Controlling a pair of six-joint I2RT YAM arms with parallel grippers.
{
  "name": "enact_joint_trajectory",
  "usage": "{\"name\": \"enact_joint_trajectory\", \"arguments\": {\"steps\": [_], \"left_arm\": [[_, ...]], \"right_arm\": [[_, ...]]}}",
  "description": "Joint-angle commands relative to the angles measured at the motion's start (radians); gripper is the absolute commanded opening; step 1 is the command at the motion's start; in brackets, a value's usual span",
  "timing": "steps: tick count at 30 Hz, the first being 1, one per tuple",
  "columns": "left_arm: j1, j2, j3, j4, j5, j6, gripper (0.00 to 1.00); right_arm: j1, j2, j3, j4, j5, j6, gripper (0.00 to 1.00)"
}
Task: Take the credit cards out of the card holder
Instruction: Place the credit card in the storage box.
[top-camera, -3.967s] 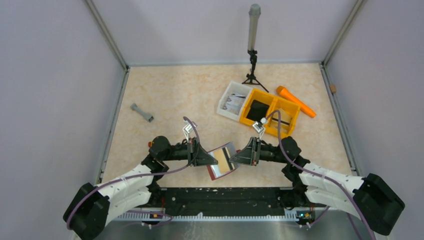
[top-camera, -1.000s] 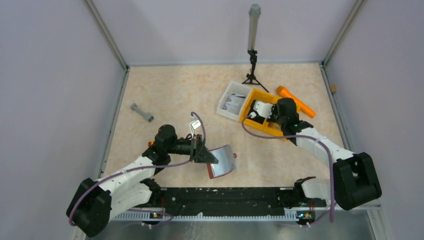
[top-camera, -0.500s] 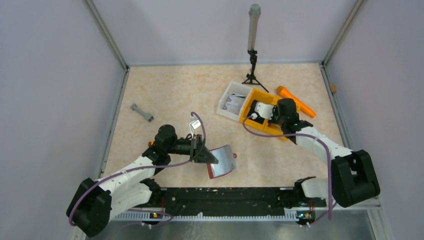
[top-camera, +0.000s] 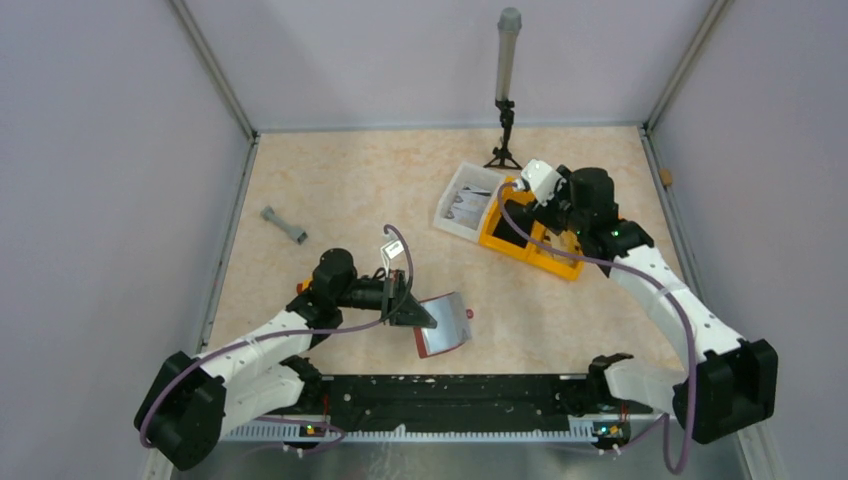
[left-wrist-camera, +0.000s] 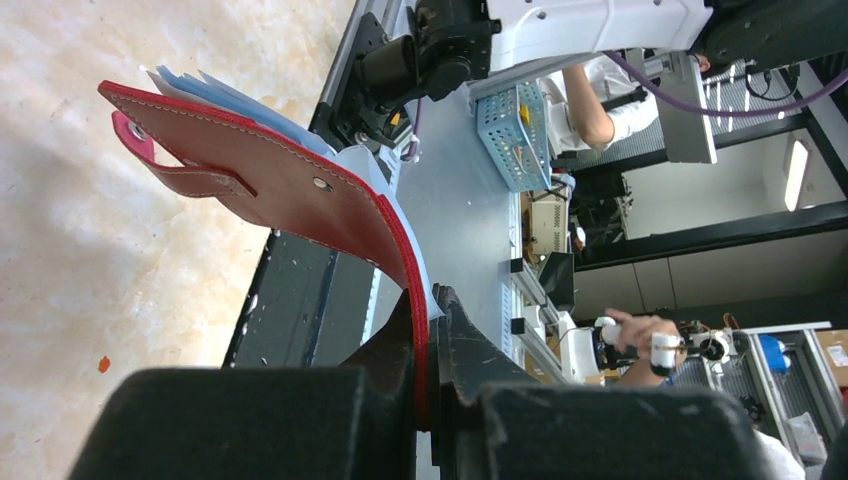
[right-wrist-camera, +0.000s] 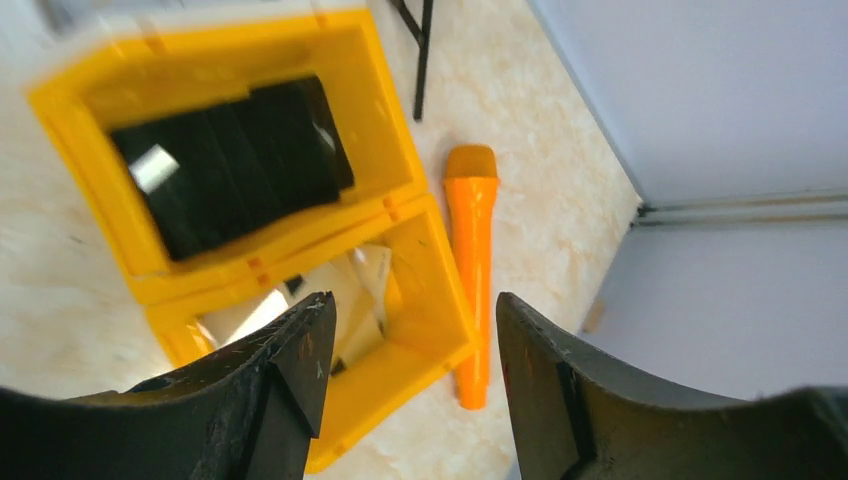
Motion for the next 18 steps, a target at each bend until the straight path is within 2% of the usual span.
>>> {"name": "enact_joint_trajectory", "arguments": {"steps": [1, 4, 7, 10, 14, 18], "left_arm": [[0.004, 0.018, 0.041, 0.028, -0.001, 0.018, 0.0], [0.003, 0.017, 0.046, 0.05, -0.005, -0.008, 0.0], [0.004, 0.008, 0.051, 0.06, -0.021, -0.021, 0.0], [0.004, 0.004, 0.048, 0.104, -0.039, -0.052, 0.0], [0.006, 0.003, 0.044, 0.222, -0.053, -0.119, 0.0], [0.007, -0.006, 0.073, 0.264, -0.062, -0.138, 0.0]], "right_arm": [[0.061, -0.126, 0.02, 0.018, -0.119, 0.399, 0.62], [0.076, -0.186, -0.027, 0.098, -0.201, 0.711, 0.68], [0.075, -0.206, -0.061, 0.105, -0.293, 1.023, 0.81], [0.075, -0.208, -0.103, 0.131, -0.448, 1.154, 0.89], [0.066, -0.207, -0.223, 0.256, -0.673, 1.301, 0.9], [0.028, -0.263, -0.365, 0.467, -0.809, 1.49, 0.91]]}}
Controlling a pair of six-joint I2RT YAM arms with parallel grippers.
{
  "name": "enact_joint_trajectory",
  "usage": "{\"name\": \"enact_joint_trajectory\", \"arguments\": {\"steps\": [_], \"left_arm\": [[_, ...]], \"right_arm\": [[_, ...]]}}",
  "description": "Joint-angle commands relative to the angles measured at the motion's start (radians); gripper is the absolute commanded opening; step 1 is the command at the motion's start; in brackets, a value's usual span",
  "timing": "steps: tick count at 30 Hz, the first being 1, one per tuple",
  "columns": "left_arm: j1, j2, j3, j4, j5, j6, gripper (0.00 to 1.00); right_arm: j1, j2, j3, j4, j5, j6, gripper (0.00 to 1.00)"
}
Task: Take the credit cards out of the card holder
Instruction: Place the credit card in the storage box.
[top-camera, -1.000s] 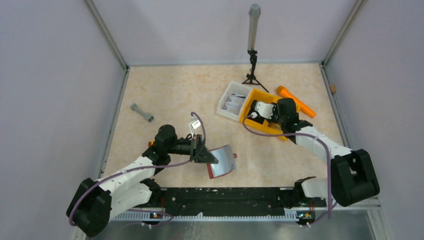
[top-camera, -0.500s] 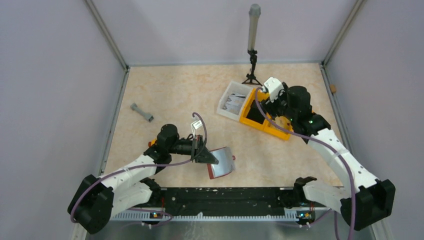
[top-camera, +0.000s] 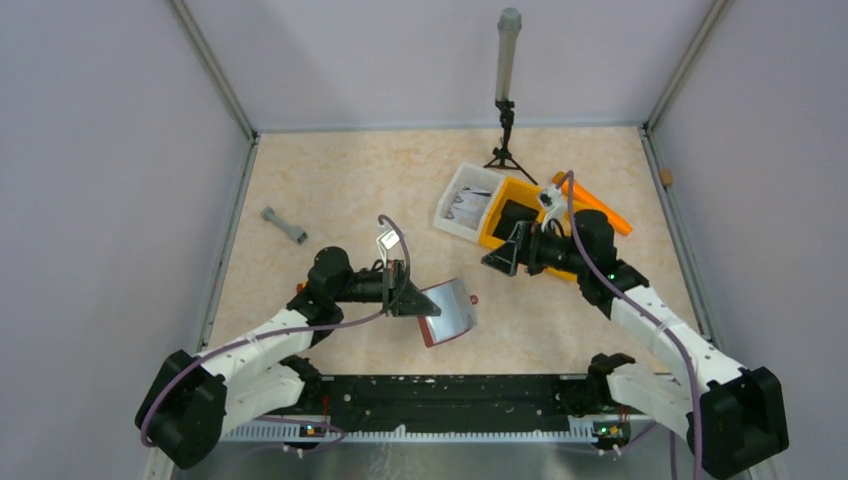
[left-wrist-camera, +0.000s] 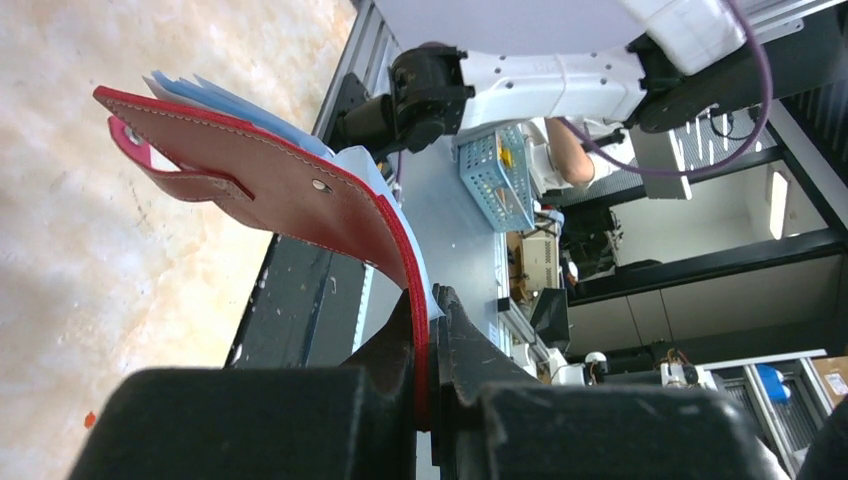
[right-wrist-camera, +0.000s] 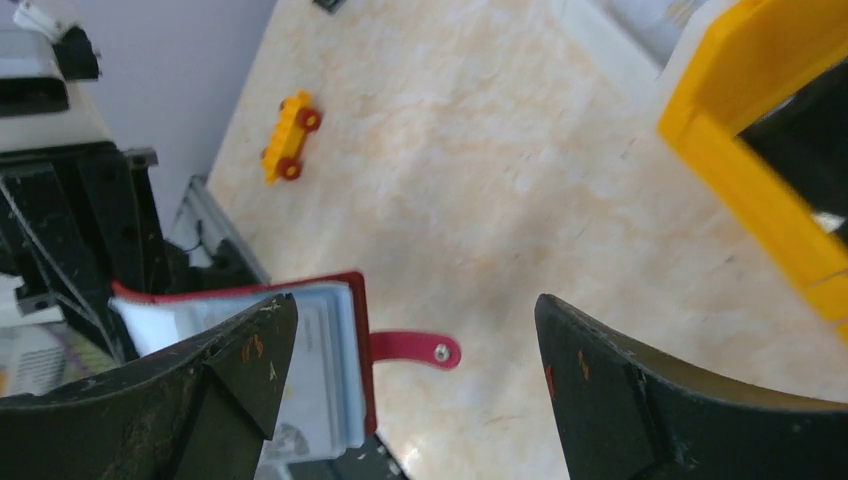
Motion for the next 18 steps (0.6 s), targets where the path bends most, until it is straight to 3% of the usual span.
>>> {"name": "enact_joint_trajectory", "arguments": {"steps": [1, 5, 10, 14, 18], "left_arm": [[0.005, -0.028, 0.075, 0.145, -0.015, -0.033, 0.0], [0.012, -0.025, 0.119, 0.142, -0.054, -0.022, 0.0], [0.015, -0.043, 0.153, 0.116, -0.197, 0.008, 0.0], [0.015, -0.028, 0.165, 0.164, -0.245, -0.003, 0.0], [0.014, -0.023, 0.151, 0.254, -0.286, -0.04, 0.0]], "right_arm": [[-0.033, -0.086, -0.121, 0.276, -0.238, 0.307, 0.91], [-0.037, -0.171, -0.236, 0.393, -0.257, 0.514, 0.92], [-0.035, -0.327, -0.384, 0.508, -0.137, 0.861, 0.93], [-0.011, -0.431, -0.416, 0.446, -0.025, 1.03, 0.94], [0.034, -0.483, -0.364, 0.287, 0.077, 1.083, 0.95]]}}
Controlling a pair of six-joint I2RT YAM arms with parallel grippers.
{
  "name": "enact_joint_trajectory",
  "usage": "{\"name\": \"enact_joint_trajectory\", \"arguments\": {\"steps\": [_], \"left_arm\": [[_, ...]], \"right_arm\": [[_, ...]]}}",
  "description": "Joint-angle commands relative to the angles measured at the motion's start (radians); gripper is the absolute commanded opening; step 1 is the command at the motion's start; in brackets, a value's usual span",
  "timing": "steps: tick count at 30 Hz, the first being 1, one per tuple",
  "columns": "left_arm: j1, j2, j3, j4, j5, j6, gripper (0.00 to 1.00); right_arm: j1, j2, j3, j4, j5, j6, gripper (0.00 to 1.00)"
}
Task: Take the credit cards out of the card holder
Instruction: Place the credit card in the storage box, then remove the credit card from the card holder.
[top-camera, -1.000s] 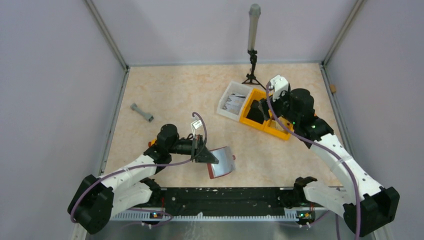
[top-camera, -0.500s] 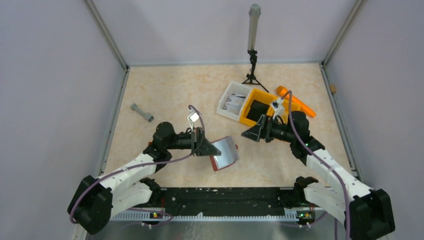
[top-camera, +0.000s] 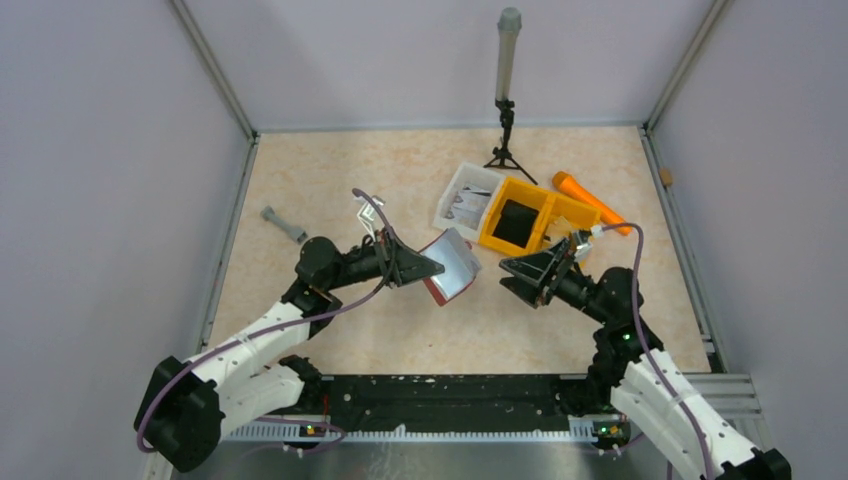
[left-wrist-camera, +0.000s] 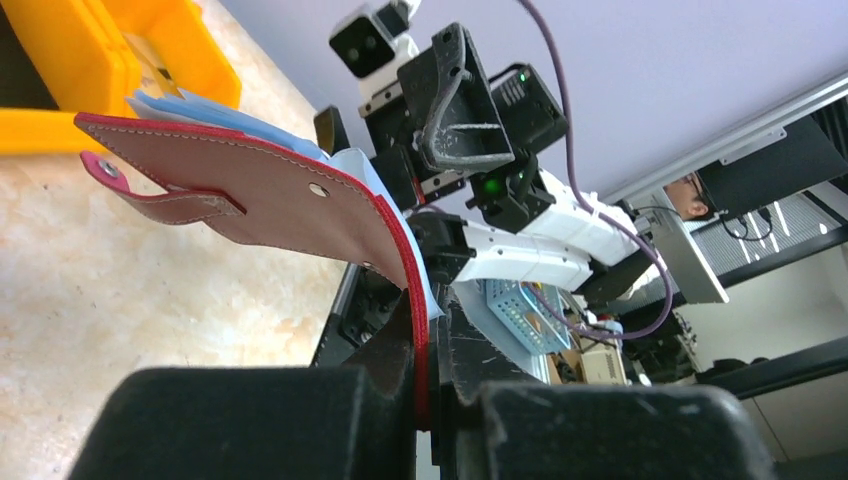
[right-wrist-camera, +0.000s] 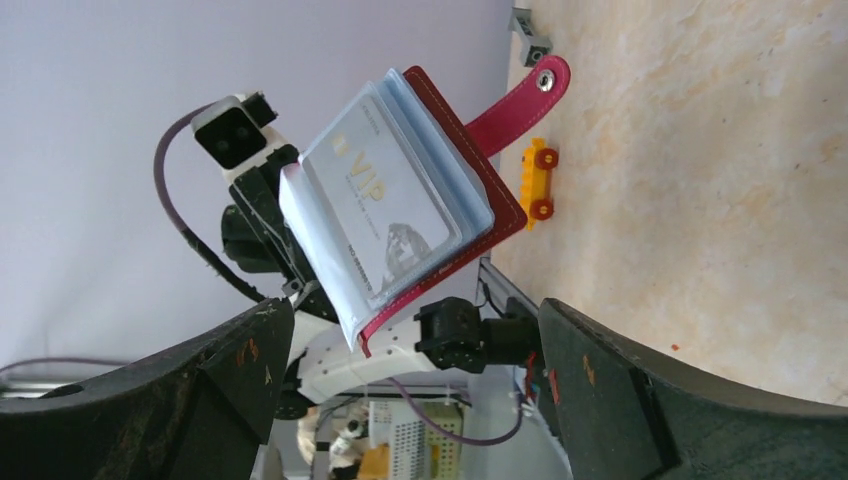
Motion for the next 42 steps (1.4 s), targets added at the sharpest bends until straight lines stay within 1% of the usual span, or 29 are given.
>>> {"name": "enact_joint_trajectory", "arguments": {"steps": [1, 5, 7, 10, 12, 16, 19, 22, 26, 29, 35, 42], "left_arm": [[0.004, 0.001, 0.027, 0.185, -0.076, -0.04, 0.0], [0.003, 0.014, 0.0, 0.306, -0.101, -0.087, 0.0], [0.002, 0.015, -0.017, 0.357, -0.115, -0.102, 0.0], [0.001, 0.019, -0.027, 0.396, -0.127, -0.113, 0.0], [0.001, 0.028, -0.032, 0.424, -0.128, -0.125, 0.0], [-0.001, 0.054, -0.04, 0.472, -0.116, -0.152, 0.0], [-0.002, 0.061, -0.054, 0.507, -0.117, -0.164, 0.0], [-0.002, 0.053, -0.064, 0.506, -0.131, -0.16, 0.0], [-0.001, 0.043, -0.064, 0.487, -0.147, -0.148, 0.0], [-0.001, 0.054, -0.055, 0.489, -0.138, -0.153, 0.0], [-0.002, 0.104, -0.055, 0.55, -0.111, -0.181, 0.0], [-0.019, 0.138, -0.048, 0.592, -0.113, -0.191, 0.0]], "right_arm": [[0.055, -0.04, 0.061, -0.078, 0.143, 0.167, 0.95], [0.112, 0.016, 0.022, 0.106, 0.137, 0.26, 0.95], [0.155, 0.054, 0.025, 0.153, 0.158, 0.271, 0.95], [0.259, 0.117, 0.037, 0.236, 0.255, 0.278, 0.96], [0.307, 0.168, 0.055, 0.301, 0.306, 0.278, 0.96], [0.353, 0.253, 0.062, 0.444, 0.384, 0.289, 0.96], [0.356, 0.272, 0.05, 0.52, 0.414, 0.303, 0.96], [0.356, 0.237, 0.044, 0.503, 0.435, 0.297, 0.96], [0.356, 0.125, 0.005, 0.394, 0.518, 0.289, 0.96], [0.356, 0.074, -0.018, 0.393, 0.554, 0.305, 0.96], [0.356, 0.142, 0.062, 0.373, 0.445, 0.345, 0.97], [0.357, 0.225, 0.074, 0.437, 0.438, 0.387, 0.97]]}}
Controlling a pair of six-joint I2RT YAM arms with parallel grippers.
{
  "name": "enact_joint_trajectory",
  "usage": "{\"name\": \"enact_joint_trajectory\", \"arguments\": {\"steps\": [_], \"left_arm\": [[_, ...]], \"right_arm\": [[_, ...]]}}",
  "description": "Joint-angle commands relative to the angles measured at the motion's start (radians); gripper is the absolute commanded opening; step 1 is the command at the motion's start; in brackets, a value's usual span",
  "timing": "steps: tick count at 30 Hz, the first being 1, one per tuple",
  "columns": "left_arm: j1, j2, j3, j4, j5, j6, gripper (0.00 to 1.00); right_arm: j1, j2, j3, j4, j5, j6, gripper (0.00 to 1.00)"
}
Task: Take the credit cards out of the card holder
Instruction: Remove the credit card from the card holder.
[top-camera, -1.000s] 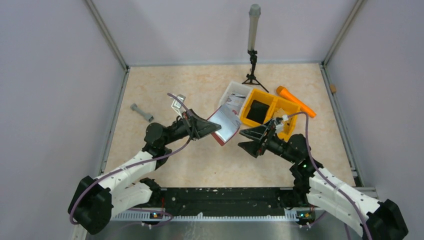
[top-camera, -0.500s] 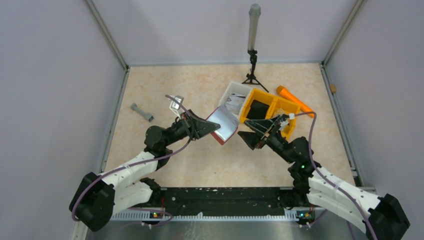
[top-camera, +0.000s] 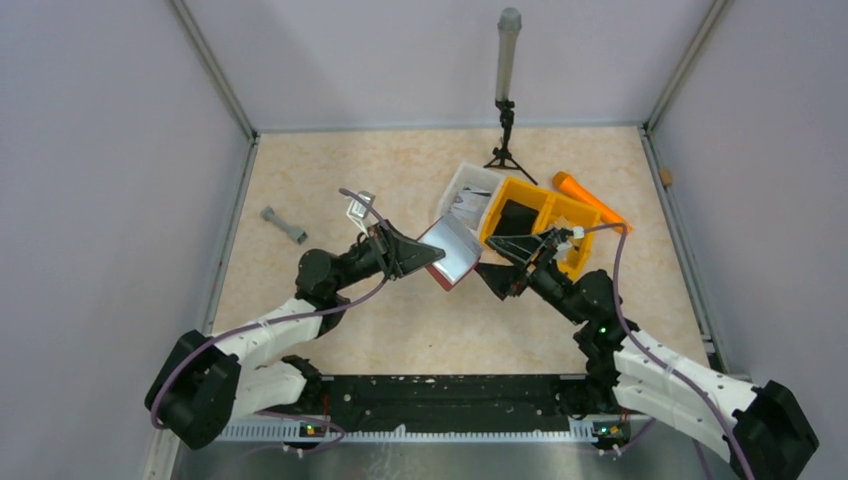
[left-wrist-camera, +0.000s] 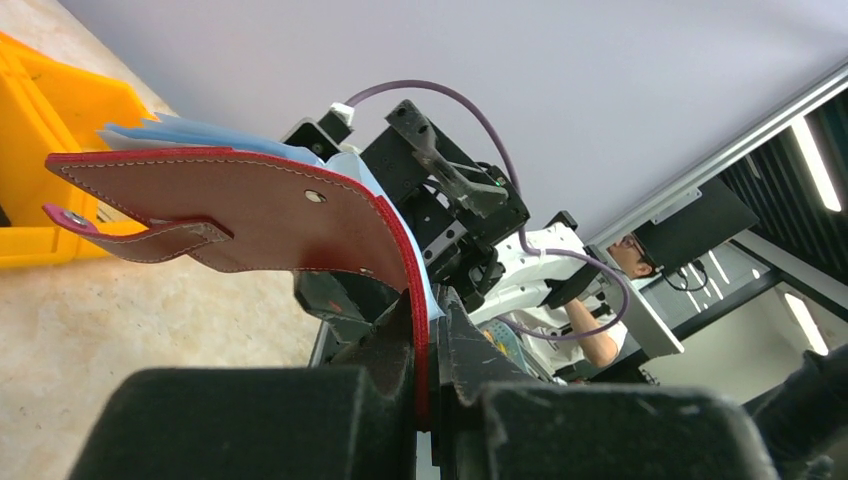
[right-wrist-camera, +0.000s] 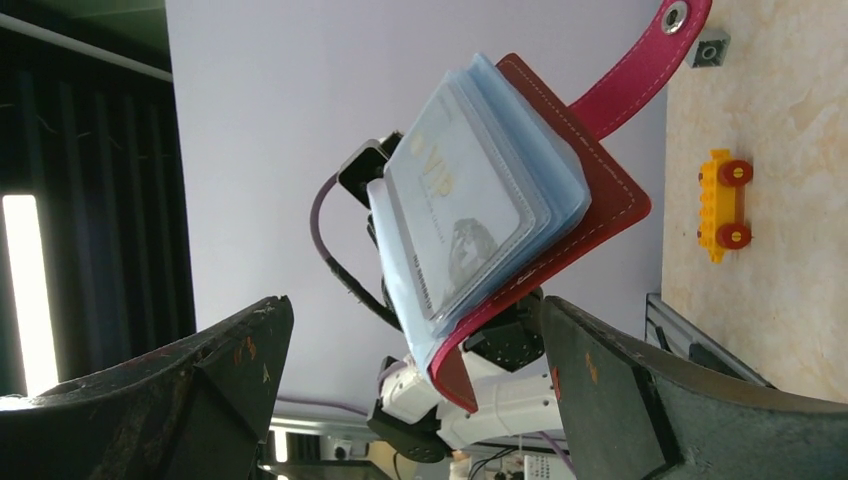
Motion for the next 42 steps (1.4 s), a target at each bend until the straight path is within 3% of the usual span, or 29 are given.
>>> {"name": "enact_joint_trajectory", "arguments": {"steps": [1, 9, 14, 22, 28, 35, 42], "left_arm": [[-0.019, 0.015, 0.02, 0.133, 0.008, -0.013, 0.0], [-0.029, 0.058, 0.018, 0.201, 0.029, -0.063, 0.0], [-0.029, 0.1, 0.017, 0.283, 0.093, -0.134, 0.0], [-0.028, 0.068, 0.011, 0.181, 0.199, -0.095, 0.0], [-0.029, -0.01, 0.014, 0.005, 0.218, -0.005, 0.0], [-0.028, -0.089, 0.05, -0.201, 0.238, 0.082, 0.0], [-0.029, -0.115, 0.074, -0.292, 0.274, 0.121, 0.0]], "right_arm": [[0.011, 0.054, 0.057, 0.086, -0.016, 0.046, 0.97], [0.024, 0.168, 0.075, 0.171, 0.046, 0.017, 0.96], [0.022, 0.203, 0.032, 0.363, 0.068, -0.131, 0.89], [0.003, 0.209, -0.027, 0.568, -0.021, -0.316, 0.83], [-0.011, 0.148, -0.025, 0.448, -0.064, -0.474, 0.63], [-0.012, 0.009, 0.001, 0.232, -0.12, -0.673, 0.59], [-0.012, -0.01, 0.052, 0.112, -0.243, -0.742, 0.43]]}}
